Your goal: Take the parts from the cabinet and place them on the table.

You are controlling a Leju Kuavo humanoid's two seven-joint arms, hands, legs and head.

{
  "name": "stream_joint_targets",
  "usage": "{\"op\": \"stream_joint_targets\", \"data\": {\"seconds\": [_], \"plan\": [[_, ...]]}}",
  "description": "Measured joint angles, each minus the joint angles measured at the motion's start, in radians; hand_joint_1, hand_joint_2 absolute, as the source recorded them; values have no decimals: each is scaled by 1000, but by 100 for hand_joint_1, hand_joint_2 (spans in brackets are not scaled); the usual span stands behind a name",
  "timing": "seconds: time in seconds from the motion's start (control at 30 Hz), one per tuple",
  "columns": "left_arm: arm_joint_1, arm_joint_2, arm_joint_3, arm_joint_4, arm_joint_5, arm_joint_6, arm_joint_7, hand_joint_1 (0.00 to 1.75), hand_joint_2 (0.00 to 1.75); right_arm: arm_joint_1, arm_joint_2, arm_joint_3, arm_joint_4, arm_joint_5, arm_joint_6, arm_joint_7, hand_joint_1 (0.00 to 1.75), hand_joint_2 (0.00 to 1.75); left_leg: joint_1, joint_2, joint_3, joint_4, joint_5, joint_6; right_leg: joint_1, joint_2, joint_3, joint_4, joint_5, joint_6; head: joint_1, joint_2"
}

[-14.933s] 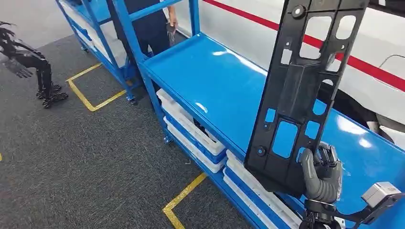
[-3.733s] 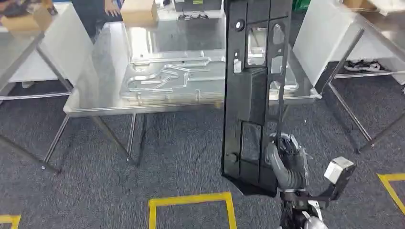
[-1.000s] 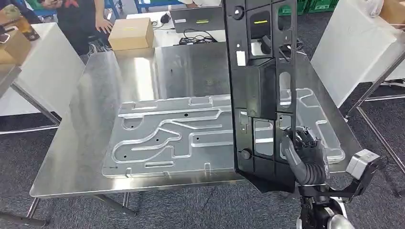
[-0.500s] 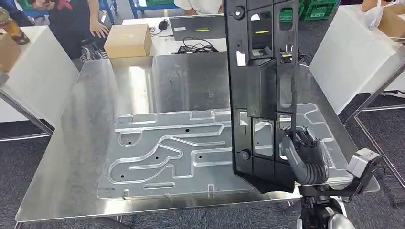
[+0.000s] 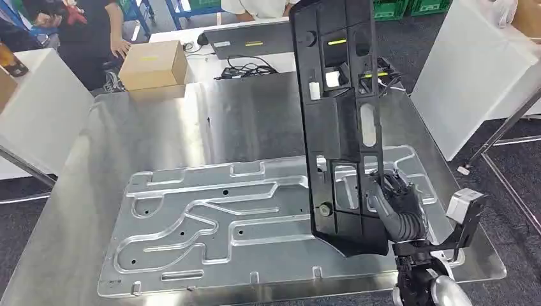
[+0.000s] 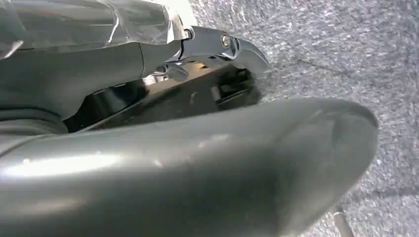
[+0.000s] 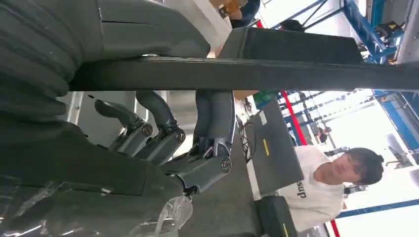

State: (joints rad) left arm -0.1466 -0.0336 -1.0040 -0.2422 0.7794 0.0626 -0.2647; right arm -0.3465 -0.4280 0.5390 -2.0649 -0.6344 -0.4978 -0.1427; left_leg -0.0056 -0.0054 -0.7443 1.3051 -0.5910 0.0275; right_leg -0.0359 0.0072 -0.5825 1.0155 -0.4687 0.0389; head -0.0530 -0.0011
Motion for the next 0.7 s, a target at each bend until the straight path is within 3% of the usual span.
{"op": "stream_joint_targets", "data": {"seconds": [0.1,0.13,0.17,0.23,0.3,0.33,0.37,0.4,0.47,0.5,0.53,0.57,0.6,0.63,0.67,0.7], "plan": [[-1,-1,0,0,0,0,0,0,0,-5,5,4,12,0,2,0,175,175,-22,-1,44,-172,114,43,22,-1,38,-4,-22,-1,0,0],[-1,1,0,0,0,0,0,0,0,-7,6,5,18,0,2,0,175,175,-49,0,88,-304,214,87,24,-3,54,-15,-31,-6,0,0],[0,10,0,1,1,1,0,0,0,-10,8,6,25,0,2,-2,175,175,-54,-13,91,-314,240,106,29,-1,71,-22,-33,-4,8,0],[-1,7,0,1,1,1,0,0,0,-18,11,11,29,-2,8,-2,175,175,-65,-13,118,-363,232,111,15,1,91,-63,-33,2,5,0],[2,6,0,1,6,2,1,0,0,-16,13,16,34,-4,17,-1,175,175,-72,-12,164,-419,242,131,10,-5,121,-64,-1,14,2,0],[1,6,0,1,9,2,1,0,0,-18,14,19,37,-5,19,1,175,175,-62,-10,202,-443,253,136,15,-5,124,-62,-13,11,2,0],[-1,7,0,1,12,2,0,0,0,-22,14,21,43,-6,21,2,175,175,-58,-9,217,-450,255,135,16,-4,114,-22,-15,13,1,0],[-4,8,0,2,13,2,1,0,0,-26,14,22,44,-6,23,2,175,175,-53,-8,220,-450,252,137,16,-3,73,49,-34,15,3,0],[-3,0,0,2,14,0,2,0,0,-27,14,26,51,-9,27,6,175,175,-47,-10,228,-449,238,127,12,-3,-24,185,-105,28,2,0],[-1,-2,0,2,16,0,2,0,0,-27,14,29,54,-13,31,9,175,175,-42,-12,234,-447,229,120,7,-3,-62,220,-134,39,3,0],[1,-4,0,2,16,-1,2,0,0,-28,14,33,59,-21,35,15,175,175,-37,-14,240,-443,220,112,2,-4,-73,209,-129,49,2,0],[2,-6,0,2,16,-2,2,0,0,-30,14,35,64,-36,43,19,175,175,-30,-17,248,-434,207,102,-3,-4,-67,161,-96,61,3,0],[2,-6,0,2,14,-2,3,0,0,-33,14,37,69,-68,60,21,175,175,-22,-19,254,-420,191,91,-9,-4,-46,85,-38,72,2,0],[2,-6,0,2,13,-3,4,0,0,-35,14,37,74,-105,85,21,175,175,-14,-19,258,-398,169,79,-17,-5,-16,-12,38,85,3,0],[2,-5,0,2,13,-3,4,0,0,-34,14,38,78,-119,98,20,175,175,-14,-19,255,-383,155,70,-23,-8,-10,-54,81,92,3,0],[-1,-2,0,2,12,-3,5,0,0,-41,15,41,96,-139,119,18,175,175,-17,-16,247,-360,138,58,-16,-10,-38,-39,52,78,4,-1]]}}
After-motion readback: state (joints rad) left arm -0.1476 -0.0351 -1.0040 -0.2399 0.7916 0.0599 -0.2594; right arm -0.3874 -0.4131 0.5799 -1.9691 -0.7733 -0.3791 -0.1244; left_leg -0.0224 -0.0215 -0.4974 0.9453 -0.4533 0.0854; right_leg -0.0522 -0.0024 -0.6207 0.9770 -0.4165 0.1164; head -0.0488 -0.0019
